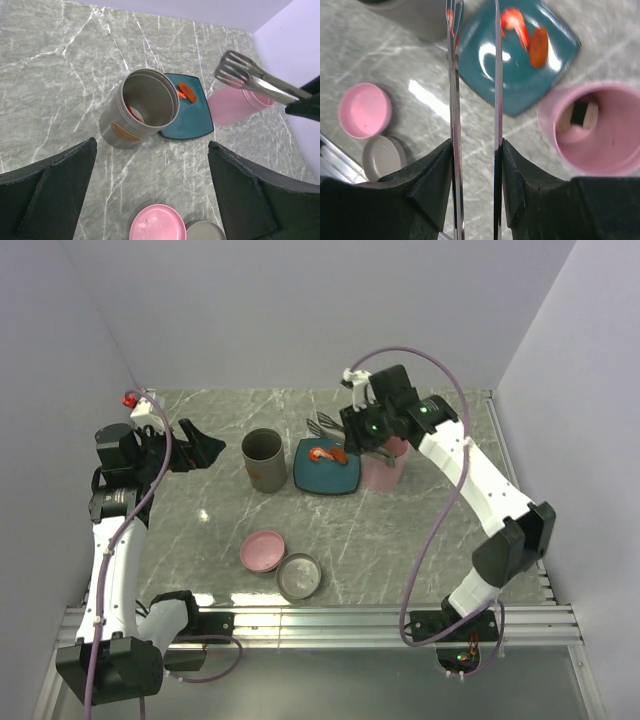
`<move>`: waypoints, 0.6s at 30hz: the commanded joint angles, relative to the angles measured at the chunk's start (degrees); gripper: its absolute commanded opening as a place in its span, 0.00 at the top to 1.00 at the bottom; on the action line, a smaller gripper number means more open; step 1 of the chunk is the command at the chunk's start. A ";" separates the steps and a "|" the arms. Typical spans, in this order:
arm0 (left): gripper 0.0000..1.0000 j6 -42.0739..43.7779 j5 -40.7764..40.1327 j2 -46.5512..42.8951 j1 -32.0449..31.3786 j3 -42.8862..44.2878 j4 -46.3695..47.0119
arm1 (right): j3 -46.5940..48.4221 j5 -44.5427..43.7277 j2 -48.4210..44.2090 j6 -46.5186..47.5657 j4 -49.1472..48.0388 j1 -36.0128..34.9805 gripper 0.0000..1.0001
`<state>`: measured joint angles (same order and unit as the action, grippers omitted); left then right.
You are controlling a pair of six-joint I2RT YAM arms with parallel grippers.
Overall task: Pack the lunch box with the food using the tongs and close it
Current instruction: Place the fake food in the packing box, then pick up the fake food from the plate.
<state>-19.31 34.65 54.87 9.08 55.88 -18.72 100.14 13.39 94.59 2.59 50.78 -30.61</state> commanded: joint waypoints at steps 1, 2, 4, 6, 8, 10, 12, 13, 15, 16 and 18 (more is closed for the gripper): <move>0.01 -0.73 1.03 -0.20 0.23 0.90 0.88 | -7.83 -1.96 -5.27 -2.06 -4.71 0.38 0.53; 0.01 -0.82 1.03 -0.20 0.23 0.81 0.97 | -12.12 -2.05 -6.07 -2.32 -5.60 0.38 0.53; 0.01 -0.82 1.29 -0.12 0.23 0.90 1.05 | -15.31 -2.49 -7.04 -2.50 -6.92 0.38 0.53; 0.01 -0.90 1.29 0.23 0.32 1.16 0.88 | -18.39 -2.67 -6.79 -2.50 -9.03 1.51 0.53; 0.01 -0.73 1.38 0.50 0.24 1.34 0.88 | -19.62 -1.88 -5.91 -4.17 -9.56 2.21 0.54; 0.01 -0.64 1.03 0.59 0.23 1.43 0.53 | -20.15 -1.87 -4.42 -4.43 -10.70 2.83 0.54; 0.00 -0.47 1.03 0.68 0.23 1.43 0.44 | -20.59 -2.05 -3.01 -4.52 -11.23 3.80 0.55; 0.01 -0.29 0.94 0.68 0.15 1.34 0.44 | -20.77 -2.40 -2.74 -4.44 -11.93 4.15 0.55; 0.01 -0.20 0.94 0.68 0.32 1.34 0.35 | -21.56 -2.84 -2.04 -4.44 -12.90 5.38 0.55; 0.01 -0.20 0.94 0.85 0.24 1.25 0.44 | -21.65 -3.28 -1.60 -4.44 -13.51 5.73 0.55; 0.00 -0.29 0.85 0.94 0.23 1.08 0.53 | -21.91 -4.07 -0.90 -4.35 -14.22 6.52 0.55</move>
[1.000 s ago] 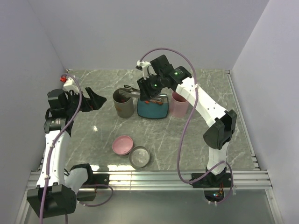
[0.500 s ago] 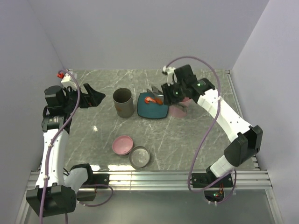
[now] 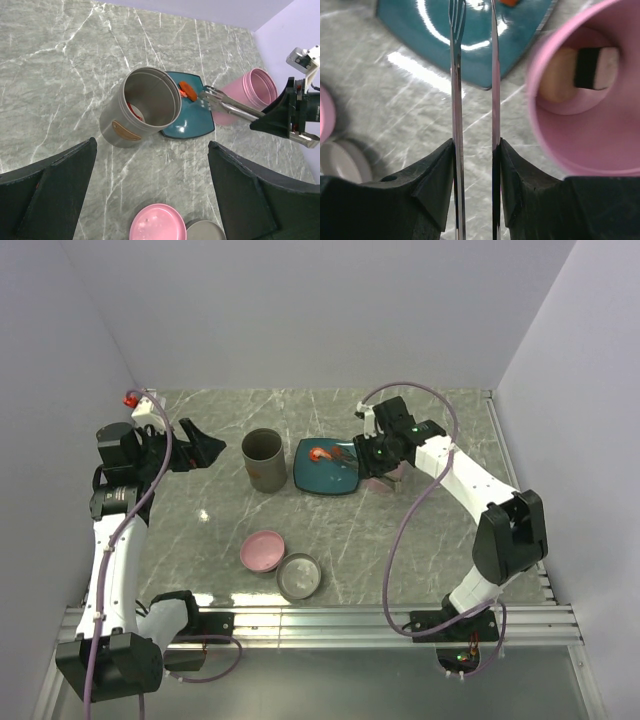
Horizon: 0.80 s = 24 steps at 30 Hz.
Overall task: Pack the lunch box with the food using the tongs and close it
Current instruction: Pick up the fake food from the plate.
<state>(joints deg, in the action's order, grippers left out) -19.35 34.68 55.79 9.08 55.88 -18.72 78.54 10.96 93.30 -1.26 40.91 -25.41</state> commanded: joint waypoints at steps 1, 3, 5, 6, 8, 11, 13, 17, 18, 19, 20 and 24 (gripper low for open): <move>0.01 -0.25 1.01 0.19 0.23 1.25 0.61 | -0.41 -2.25 0.57 -0.41 -4.86 1.67 0.55; 0.01 -0.42 0.83 0.55 0.23 1.51 0.61 | 0.20 -2.70 1.01 0.02 -4.87 2.29 0.54; 0.01 -0.25 0.74 0.99 0.23 1.78 0.70 | 0.91 -3.31 1.27 0.38 -5.04 3.08 0.54; 0.01 -0.51 0.74 1.07 0.23 1.78 0.79 | 1.26 -3.49 1.53 0.64 -4.96 3.17 0.54; 0.01 -0.68 1.18 1.34 0.32 1.69 1.23 | 2.40 -3.23 2.15 0.73 -4.61 3.79 0.54; 0.01 -0.95 1.10 1.51 0.23 1.52 1.32 | 3.63 -2.97 3.73 0.73 -3.99 3.79 0.53; 0.01 -0.60 1.10 1.52 0.23 1.60 1.14 | 4.16 -2.26 4.70 0.73 -3.64 3.70 0.52; 0.01 -0.25 0.83 1.16 0.32 1.43 0.79 | 4.69 -0.50 5.23 0.12 -3.90 3.70 0.50; 0.01 -0.16 0.83 1.16 0.24 1.34 0.79 | 4.78 0.11 5.32 -0.06 -4.08 3.70 0.50; 0.00 -0.16 0.74 1.25 0.32 1.25 0.79 | 5.04 0.20 5.49 -0.15 -3.82 3.79 0.50; 0.01 -0.24 0.74 1.34 0.32 1.25 0.79 | 5.22 0.29 5.67 -0.50 -3.82 3.70 0.50; 0.01 -0.60 1.27 1.69 0.32 1.16 1.23 | 5.74 0.29 6.46 -0.68 -3.99 3.61 0.50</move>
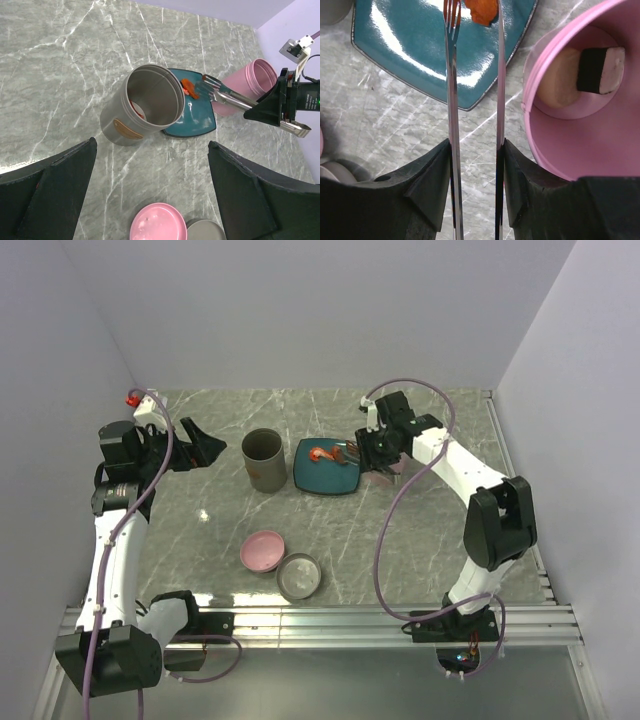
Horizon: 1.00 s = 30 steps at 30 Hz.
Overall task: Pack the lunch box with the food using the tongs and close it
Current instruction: Pick up the fake food from the plate.
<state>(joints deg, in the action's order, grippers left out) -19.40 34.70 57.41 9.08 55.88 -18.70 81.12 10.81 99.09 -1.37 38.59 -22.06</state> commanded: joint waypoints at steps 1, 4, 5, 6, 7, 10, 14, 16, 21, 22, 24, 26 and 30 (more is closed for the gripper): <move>0.00 -0.55 1.25 0.07 0.24 1.16 1.30 | 3.34 0.35 0.75 -0.57 -1.67 0.27 0.50; 0.01 -0.47 1.25 0.16 0.23 1.16 1.30 | 4.04 -0.08 1.46 -0.57 -1.59 0.09 0.50; 0.01 -0.47 1.34 0.25 0.23 1.16 1.30 | 4.30 -0.09 1.98 -0.57 -1.50 0.09 0.50; 0.01 -0.47 1.25 0.25 0.32 1.16 1.38 | 4.48 0.00 2.16 -0.65 -1.41 0.09 0.49; 0.01 -0.47 1.34 0.34 0.24 1.08 1.38 | 4.92 0.00 2.42 -0.74 -1.32 -0.17 0.49; 0.01 -0.38 1.16 0.34 0.24 0.99 1.21 | 5.01 -1.05 3.13 -0.57 -1.50 -0.35 0.49; 0.01 -0.29 1.07 0.07 0.23 0.64 1.38 | 5.27 -1.49 3.83 -0.39 -1.59 -0.44 0.48; 0.00 -0.29 0.99 0.16 0.23 0.46 1.47 | 5.45 -1.32 4.09 -0.30 -1.24 -0.52 0.48; 0.01 -0.38 1.25 0.42 0.23 0.28 1.73 | 6.15 -2.02 4.45 -0.13 -0.80 -1.31 0.48; 0.01 -0.38 1.16 0.42 0.32 0.28 1.74 | 6.15 -2.11 4.62 -0.22 -0.71 -1.40 0.48; 0.01 -0.38 1.07 0.42 0.23 0.37 1.65 | 6.15 -2.81 4.71 -0.22 -0.62 -2.01 0.48; 0.01 -0.29 0.90 0.34 0.24 0.37 1.56 | 6.33 -3.69 5.32 -0.22 -0.18 -2.02 0.48; 0.01 0.06 0.81 -0.01 0.23 0.37 1.30 | 5.98 -4.92 5.94 0.22 0.79 -2.02 0.49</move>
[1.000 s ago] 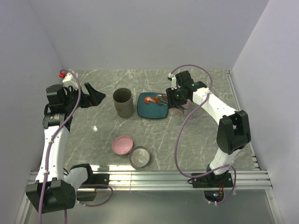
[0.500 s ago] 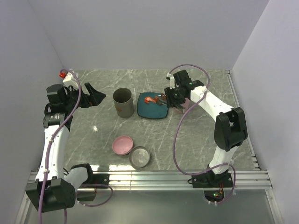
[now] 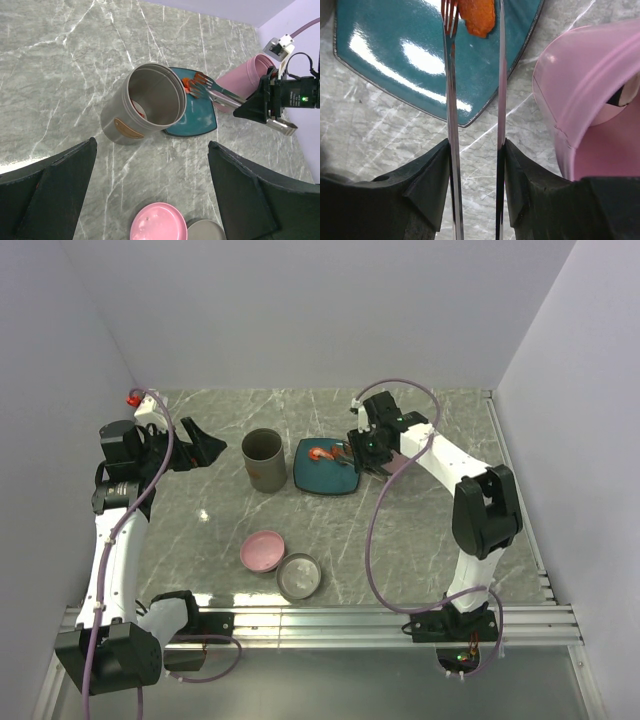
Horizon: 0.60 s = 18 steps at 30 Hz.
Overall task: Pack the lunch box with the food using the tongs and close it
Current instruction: Pick up the fake food from the plate.
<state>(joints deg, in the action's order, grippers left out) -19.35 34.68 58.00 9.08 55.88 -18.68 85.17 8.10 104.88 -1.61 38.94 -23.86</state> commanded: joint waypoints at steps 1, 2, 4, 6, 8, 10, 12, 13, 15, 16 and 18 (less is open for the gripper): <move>0.01 0.02 0.74 -0.69 0.32 0.20 1.27 | 1.76 -2.38 0.15 0.72 0.52 -0.31 0.50; 0.01 0.11 0.57 -0.69 0.24 0.20 1.19 | 1.41 -2.47 -0.20 0.73 0.61 -0.23 0.50; 0.01 0.11 0.66 -0.69 0.23 0.02 1.27 | 0.71 -2.04 -0.99 0.90 0.70 -0.14 0.55; 0.01 0.02 0.66 -0.69 0.23 0.11 1.45 | 0.70 -1.51 -1.52 0.90 1.14 -0.22 0.60; 0.01 -0.07 0.66 -0.61 0.32 0.11 1.54 | 1.23 -0.28 -2.22 0.82 1.66 -0.23 0.63; 0.01 0.02 0.57 -0.52 0.23 0.28 1.28 | 2.02 0.51 -3.53 0.47 2.46 -0.22 0.65; 0.01 0.28 0.13 -0.60 0.23 0.46 0.92 | 2.72 1.30 -4.50 0.20 3.16 -0.14 0.67; 0.01 0.28 0.13 -0.69 0.23 0.46 0.84 | 3.07 1.57 -5.55 0.03 3.51 -0.14 0.67; 0.01 0.20 0.22 -0.87 0.32 0.28 0.92 | 3.95 2.01 -6.44 0.02 4.12 -0.14 0.68; 0.01 0.19 0.30 -0.87 0.32 0.20 1.01 | 4.22 2.10 -7.31 0.02 4.39 -0.14 0.69; 0.01 0.11 0.22 -1.13 0.23 0.11 1.01 | 4.92 2.36 -8.02 0.11 5.00 -0.14 0.69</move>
<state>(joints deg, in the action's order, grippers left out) -19.25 34.63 57.98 9.08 55.88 -18.68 85.91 9.30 102.10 -1.30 43.29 -24.01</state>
